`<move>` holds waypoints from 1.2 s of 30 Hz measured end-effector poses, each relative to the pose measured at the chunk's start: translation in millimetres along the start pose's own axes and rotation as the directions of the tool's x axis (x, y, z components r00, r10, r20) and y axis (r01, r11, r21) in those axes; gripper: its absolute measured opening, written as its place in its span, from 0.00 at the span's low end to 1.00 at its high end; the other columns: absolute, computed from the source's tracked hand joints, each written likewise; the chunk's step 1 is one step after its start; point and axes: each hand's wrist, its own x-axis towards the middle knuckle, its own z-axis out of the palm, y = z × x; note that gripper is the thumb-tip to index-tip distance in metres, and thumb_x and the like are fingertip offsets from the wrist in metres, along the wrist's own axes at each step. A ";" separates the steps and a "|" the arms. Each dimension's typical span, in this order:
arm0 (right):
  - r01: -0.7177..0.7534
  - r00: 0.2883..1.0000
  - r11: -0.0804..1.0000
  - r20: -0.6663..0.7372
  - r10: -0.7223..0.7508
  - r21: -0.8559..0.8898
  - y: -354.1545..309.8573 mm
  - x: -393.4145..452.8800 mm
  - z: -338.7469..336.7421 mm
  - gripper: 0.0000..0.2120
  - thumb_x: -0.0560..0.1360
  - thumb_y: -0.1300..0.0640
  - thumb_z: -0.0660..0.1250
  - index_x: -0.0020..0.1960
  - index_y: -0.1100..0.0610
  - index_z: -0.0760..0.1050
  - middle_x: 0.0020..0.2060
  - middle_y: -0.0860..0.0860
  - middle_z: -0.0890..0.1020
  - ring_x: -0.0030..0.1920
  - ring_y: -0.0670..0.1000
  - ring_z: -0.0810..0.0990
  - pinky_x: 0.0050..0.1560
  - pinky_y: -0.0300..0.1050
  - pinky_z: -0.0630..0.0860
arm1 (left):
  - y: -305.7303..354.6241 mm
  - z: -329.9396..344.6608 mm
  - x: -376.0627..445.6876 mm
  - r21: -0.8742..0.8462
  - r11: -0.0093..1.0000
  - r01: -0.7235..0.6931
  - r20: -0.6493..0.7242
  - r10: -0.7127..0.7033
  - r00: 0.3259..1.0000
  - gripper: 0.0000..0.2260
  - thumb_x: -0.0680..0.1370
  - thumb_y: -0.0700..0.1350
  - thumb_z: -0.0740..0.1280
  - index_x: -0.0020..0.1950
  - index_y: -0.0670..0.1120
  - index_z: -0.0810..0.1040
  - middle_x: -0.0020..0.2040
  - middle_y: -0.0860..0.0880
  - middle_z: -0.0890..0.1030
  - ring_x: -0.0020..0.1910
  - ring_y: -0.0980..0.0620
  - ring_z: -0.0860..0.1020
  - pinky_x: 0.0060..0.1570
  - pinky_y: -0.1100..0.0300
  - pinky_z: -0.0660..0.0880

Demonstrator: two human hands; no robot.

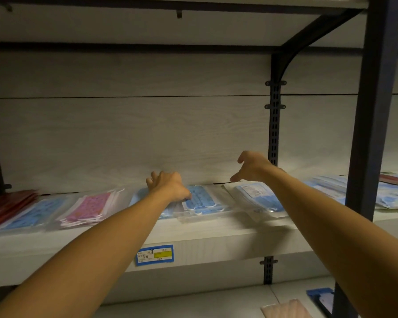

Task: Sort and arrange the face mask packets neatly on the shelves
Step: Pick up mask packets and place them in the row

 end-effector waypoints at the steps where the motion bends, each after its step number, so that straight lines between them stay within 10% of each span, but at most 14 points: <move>1: 0.014 1.000 1.000 0.000 -0.014 -0.012 0.8 -0.1 2.5 0.37 0.68 0.49 0.81 0.71 0.60 0.70 0.64 0.57 0.77 0.62 0.58 0.77 0.61 0.51 0.77 | 0.3 -0.2 -0.5 0.018 1.000 -0.004 -0.001 0.004 1.000 0.21 0.69 0.64 0.74 0.48 0.49 0.73 0.59 0.44 0.76 0.63 0.41 0.68 0.54 0.52 0.67; 36: 0.220 0.973 0.929 -0.004 -0.232 -0.299 16.4 -185.2 -26.4 0.15 0.78 0.54 0.66 0.61 0.59 0.73 0.53 0.57 0.79 0.48 0.57 0.78 0.51 0.53 0.80 | 1.1 -44.6 -197.0 0.032 0.965 -0.261 -0.196 0.262 0.945 0.11 0.79 0.47 0.63 0.59 0.48 0.79 0.57 0.47 0.80 0.53 0.44 0.78 0.51 0.50 0.79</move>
